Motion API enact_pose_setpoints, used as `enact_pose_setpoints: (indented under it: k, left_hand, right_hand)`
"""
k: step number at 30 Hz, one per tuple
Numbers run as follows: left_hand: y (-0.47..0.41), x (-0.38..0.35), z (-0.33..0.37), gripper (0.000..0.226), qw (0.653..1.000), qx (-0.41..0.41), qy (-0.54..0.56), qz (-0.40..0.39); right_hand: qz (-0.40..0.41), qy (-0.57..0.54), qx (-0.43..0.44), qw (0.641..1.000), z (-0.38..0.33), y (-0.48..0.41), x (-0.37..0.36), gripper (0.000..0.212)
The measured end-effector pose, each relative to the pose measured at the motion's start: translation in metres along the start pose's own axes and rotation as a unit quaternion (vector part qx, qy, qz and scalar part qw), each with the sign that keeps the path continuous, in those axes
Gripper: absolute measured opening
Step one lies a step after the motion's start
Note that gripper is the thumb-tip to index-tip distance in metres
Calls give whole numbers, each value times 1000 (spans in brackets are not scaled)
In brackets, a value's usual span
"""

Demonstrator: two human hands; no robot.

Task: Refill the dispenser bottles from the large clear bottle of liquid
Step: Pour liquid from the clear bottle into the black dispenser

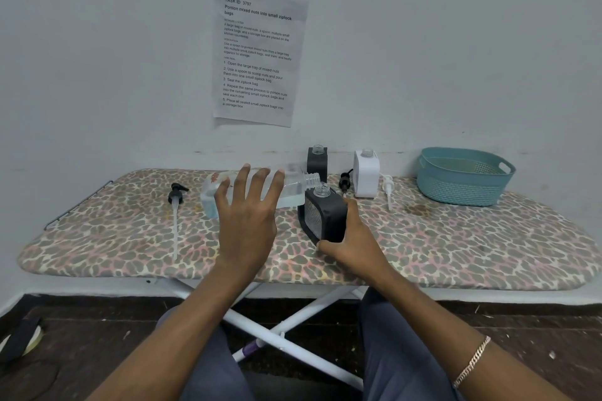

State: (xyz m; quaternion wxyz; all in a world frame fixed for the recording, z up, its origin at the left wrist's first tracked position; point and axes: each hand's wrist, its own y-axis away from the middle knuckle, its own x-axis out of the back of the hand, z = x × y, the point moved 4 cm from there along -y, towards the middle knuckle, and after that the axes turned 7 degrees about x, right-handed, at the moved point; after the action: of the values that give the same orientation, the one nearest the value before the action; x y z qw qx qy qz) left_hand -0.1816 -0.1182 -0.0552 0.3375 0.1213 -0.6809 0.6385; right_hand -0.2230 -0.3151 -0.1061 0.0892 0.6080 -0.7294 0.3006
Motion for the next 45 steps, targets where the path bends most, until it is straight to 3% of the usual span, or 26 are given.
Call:
enact_pose_setpoints:
  k: [45]
  left_hand:
    - [0, 0, 1, 75, 1000, -2, 5, 3]
  right_hand:
    - [1, -2, 0, 1000, 3, -2, -1, 80]
